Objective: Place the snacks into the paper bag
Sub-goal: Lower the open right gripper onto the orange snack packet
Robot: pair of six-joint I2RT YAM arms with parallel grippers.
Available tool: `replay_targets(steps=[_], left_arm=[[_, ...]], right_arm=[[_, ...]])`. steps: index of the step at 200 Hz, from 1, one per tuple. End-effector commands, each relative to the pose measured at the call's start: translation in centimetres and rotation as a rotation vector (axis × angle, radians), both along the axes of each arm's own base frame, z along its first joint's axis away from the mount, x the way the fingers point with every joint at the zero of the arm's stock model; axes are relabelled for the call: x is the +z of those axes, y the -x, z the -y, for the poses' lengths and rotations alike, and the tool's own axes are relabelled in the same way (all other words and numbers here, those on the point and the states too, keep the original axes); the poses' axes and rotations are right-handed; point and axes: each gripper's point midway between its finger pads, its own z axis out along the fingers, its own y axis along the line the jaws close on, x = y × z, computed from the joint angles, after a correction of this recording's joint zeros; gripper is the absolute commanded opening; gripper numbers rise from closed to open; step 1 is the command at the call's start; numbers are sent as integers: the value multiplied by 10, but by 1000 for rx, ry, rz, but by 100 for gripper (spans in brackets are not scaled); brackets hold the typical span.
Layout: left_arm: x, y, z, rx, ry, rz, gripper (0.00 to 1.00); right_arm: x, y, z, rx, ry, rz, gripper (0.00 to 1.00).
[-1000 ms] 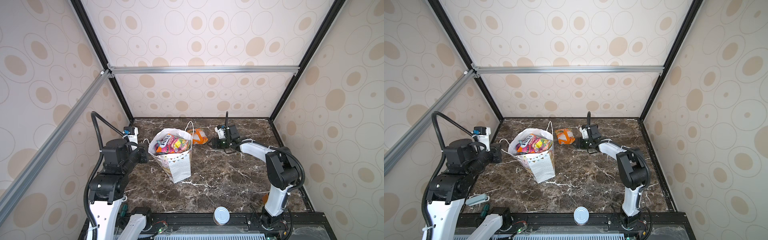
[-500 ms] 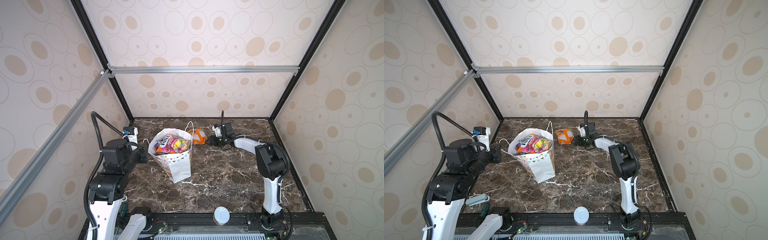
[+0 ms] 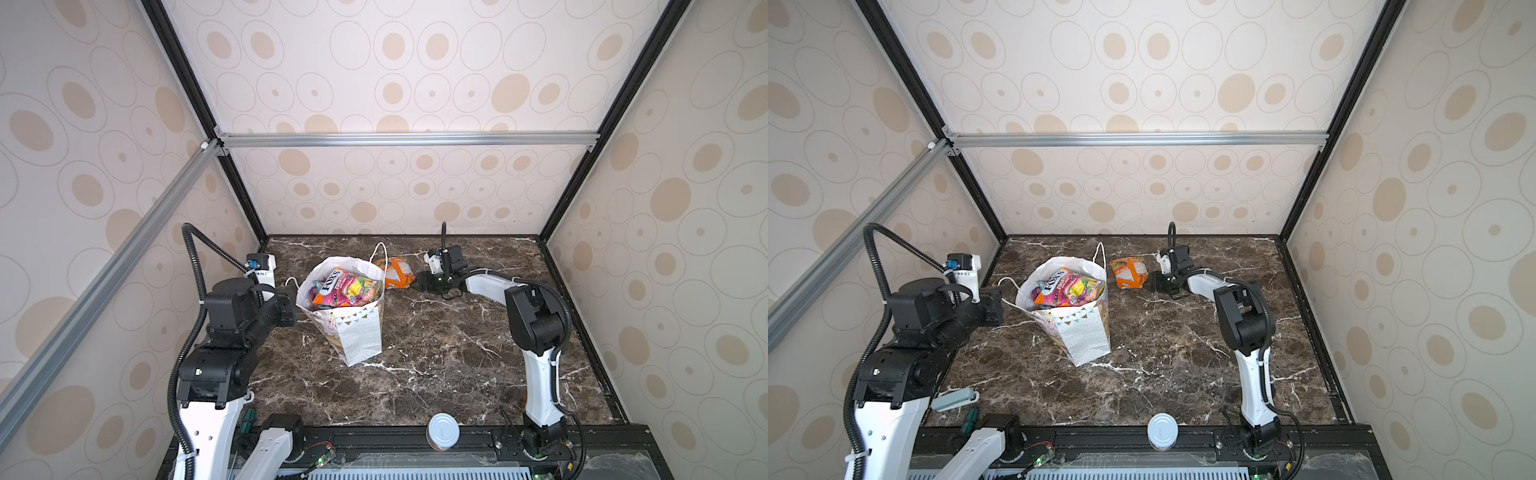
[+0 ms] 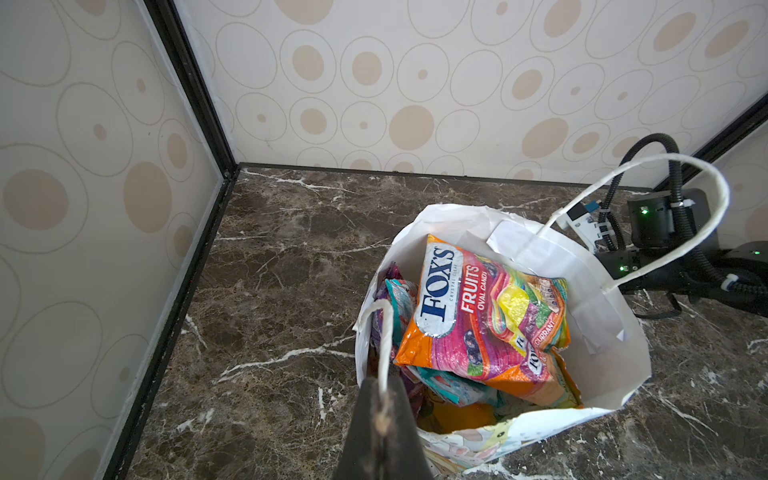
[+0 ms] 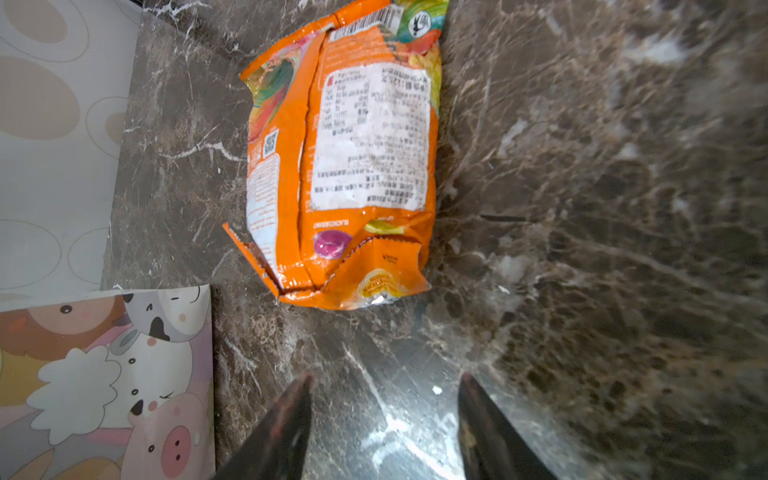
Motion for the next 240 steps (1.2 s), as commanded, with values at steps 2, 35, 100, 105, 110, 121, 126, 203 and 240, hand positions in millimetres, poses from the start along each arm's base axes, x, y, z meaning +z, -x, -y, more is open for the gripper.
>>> replay_targets(steps=[2,35,100,105,110,121,126,203,240], left_arm=[[21,-3,-3,9,-13,83,0],[22,-3,-3,12,-18,83,0],[29,-3,-3,8,-19,95,0],[29,-3,-3,9,-20,94,0],[29,-3,-3,9,-21,93,0],[29,-4,-3,7,-21,92,0],[28,-4,-3,8,-21,90,0],[25,-3,-5,15,-28,84,0],[24,-2,-5,15,-29,84,0]], right_arm=[[-1,-8,-2,-3,-13,-7,58],[-3,-17,-5,-7,-20,-12,58],[-18,-26,-10,-16,-31,-42,60],[-19,-26,-10,-15,-32,-43,60],[-20,-26,-11,-14,-33,-45,60],[-21,-26,-12,-14,-42,-46,60],[-21,-26,-13,-12,-48,-46,59],[-24,-31,-19,-14,-92,-44,45],[-23,-33,-22,-12,-116,-40,31]])
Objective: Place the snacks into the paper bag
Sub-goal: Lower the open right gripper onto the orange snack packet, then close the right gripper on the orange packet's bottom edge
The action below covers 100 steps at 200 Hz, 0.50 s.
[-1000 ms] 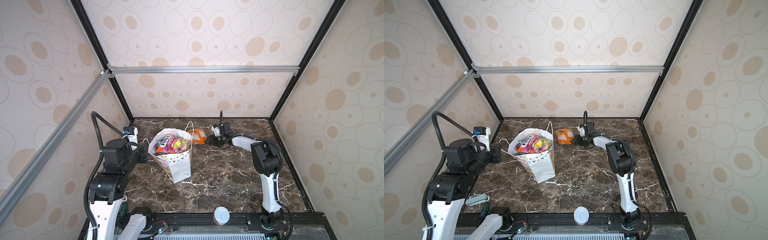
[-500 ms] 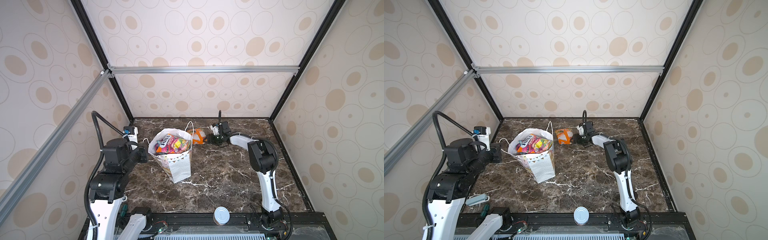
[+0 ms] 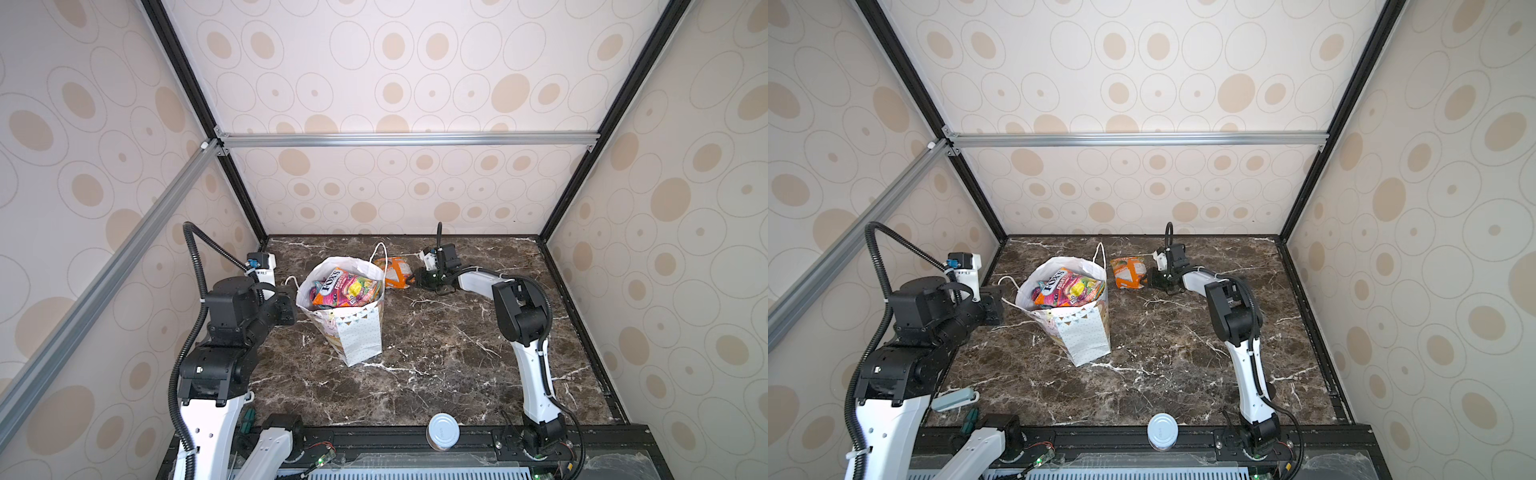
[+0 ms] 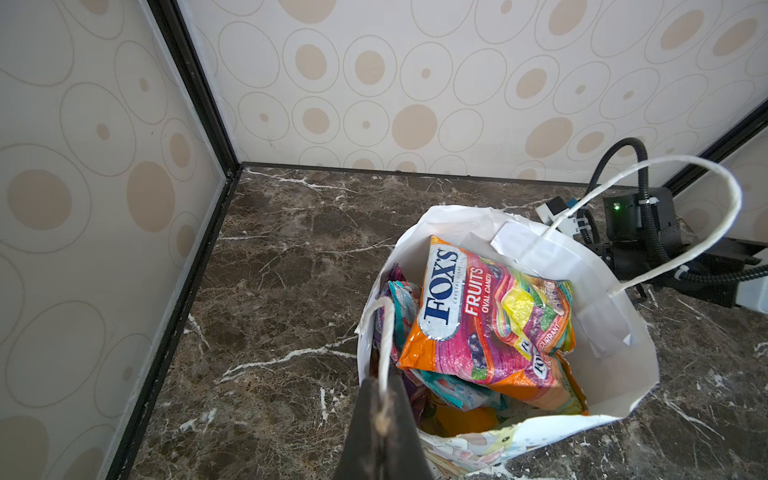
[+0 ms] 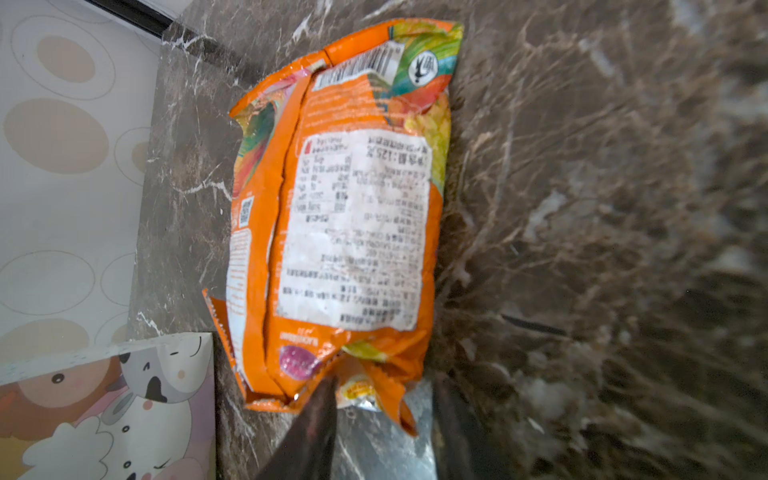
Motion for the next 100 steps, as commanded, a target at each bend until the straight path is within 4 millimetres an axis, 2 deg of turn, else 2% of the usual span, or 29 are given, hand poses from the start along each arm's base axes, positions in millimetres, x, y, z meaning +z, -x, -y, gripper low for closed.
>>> replay_targets(steps=[1,19,52,86,100], left_arm=[[25,1,-3,8,-25,89,0],[25,2,-4,10,-27,88,0],[23,1,-3,7,-28,83,0],[23,1,-4,12,-30,85,0],[23,2,-5,13,-32,86,0]], right_arm=[[-4,-5,-2,-3,-23,-7,31],[-4,-6,-2,-7,-26,-6,26],[-5,-6,-3,-6,-28,-10,23],[-3,-7,-2,-12,-29,-5,7],[-1,-7,-1,-15,-24,1,4]])
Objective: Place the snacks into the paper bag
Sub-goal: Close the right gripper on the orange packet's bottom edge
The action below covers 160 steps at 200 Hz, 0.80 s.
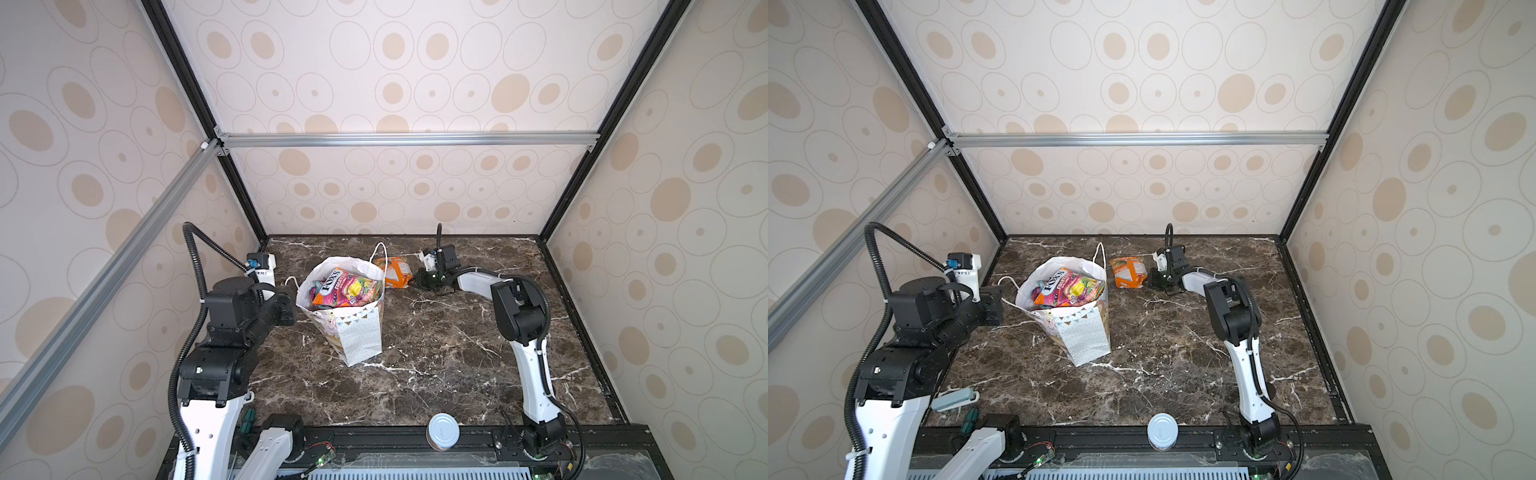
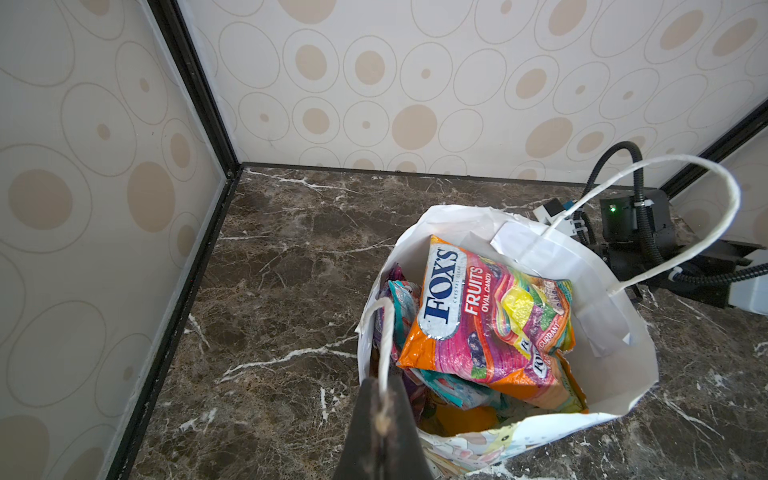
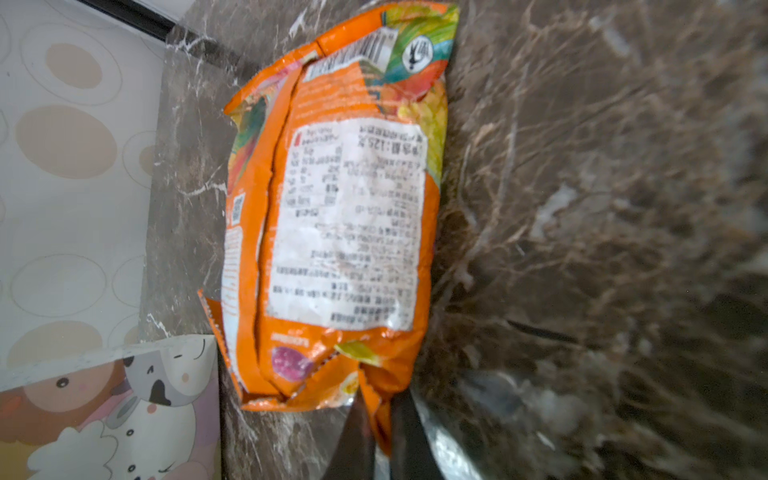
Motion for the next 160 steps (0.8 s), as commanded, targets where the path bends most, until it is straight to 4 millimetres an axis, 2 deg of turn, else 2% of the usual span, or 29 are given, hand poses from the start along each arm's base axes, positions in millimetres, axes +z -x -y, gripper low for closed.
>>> replay_targets(steps=[1,12,53,82,131,151,155,160], left_arm=[[23,1,-5,12,-31,84,0],[23,1,-4,12,-32,83,0],[24,2,-5,12,-31,86,0],[24,3,-5,15,-32,90,0],[25,4,-5,14,-29,91,0],[24,4,-5,17,-32,90,0],[24,4,-6,17,-33,89,0],[23,4,-6,19,-32,89,0]], right_arm=[[0,-5,2,-11,0,11,4],[2,-3,3,-11,5,14,0],[11,6,12,-15,27,34,0],[12,22,23,-30,49,15,0],[15,67,49,-79,72,-1,0],[14,87,52,-70,67,-33,0],[13,91,53,-66,67,-39,2],[13,95,54,-64,70,-41,11]])
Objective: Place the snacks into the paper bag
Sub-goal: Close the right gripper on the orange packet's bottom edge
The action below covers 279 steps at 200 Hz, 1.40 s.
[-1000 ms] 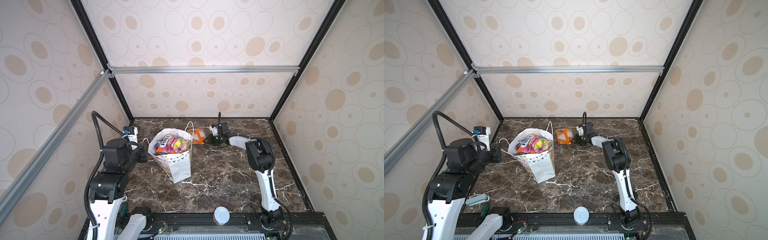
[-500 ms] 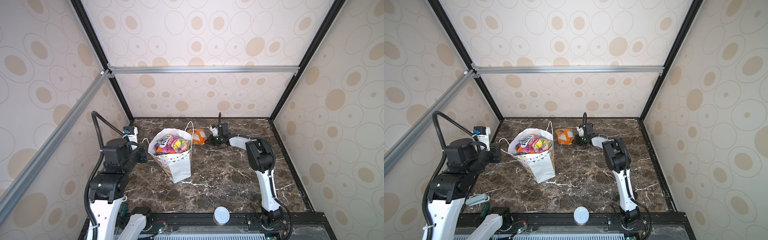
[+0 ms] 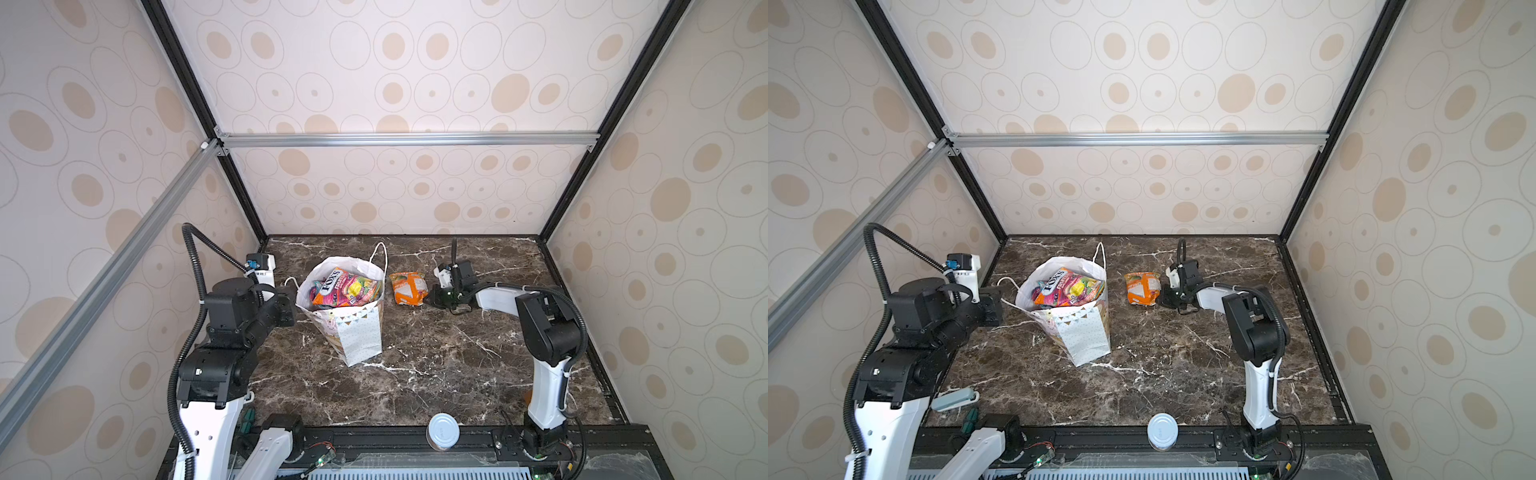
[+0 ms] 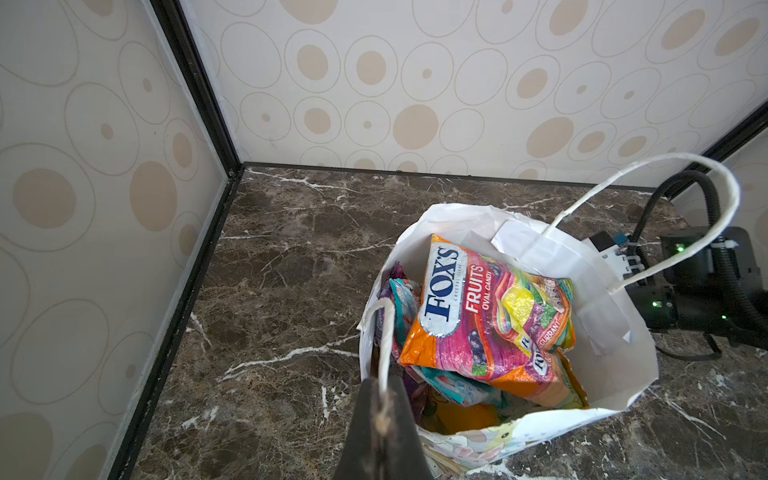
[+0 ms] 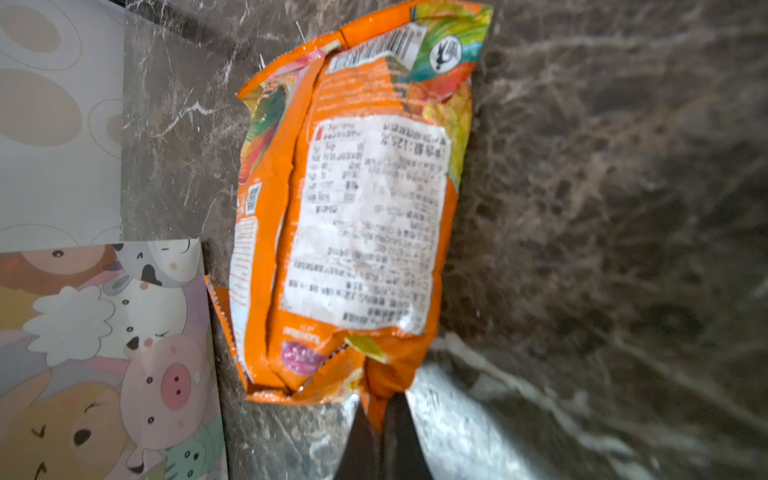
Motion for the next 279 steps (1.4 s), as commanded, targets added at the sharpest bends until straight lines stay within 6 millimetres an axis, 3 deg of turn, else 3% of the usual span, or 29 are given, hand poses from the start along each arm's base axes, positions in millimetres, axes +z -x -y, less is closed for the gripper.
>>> replay_targets(steps=[1,13,40,68,84,109,162,251,279], left_arm=[[23,2,-5,16,-31,88,0],[23,1,-4,12,-26,86,0],[26,1,-3,8,-22,91,0],[26,-1,-3,6,-23,90,0],[24,-2,-2,0,-21,81,0],[26,-3,-1,-2,-20,85,0],[30,-1,-2,1,-24,86,0],[32,-3,-1,-5,-21,90,0],[32,-3,-1,-2,-18,91,0]], right_arm=[[7,11,6,-8,-7,8,12],[10,18,12,-5,21,17,31],[19,31,28,20,114,38,51],[23,35,32,75,165,60,62],[28,31,25,130,152,81,67],[32,20,10,201,104,108,71],[10,0,6,257,137,78,72],[-3,0,-4,300,92,64,72],[-8,-2,-6,301,88,52,67]])
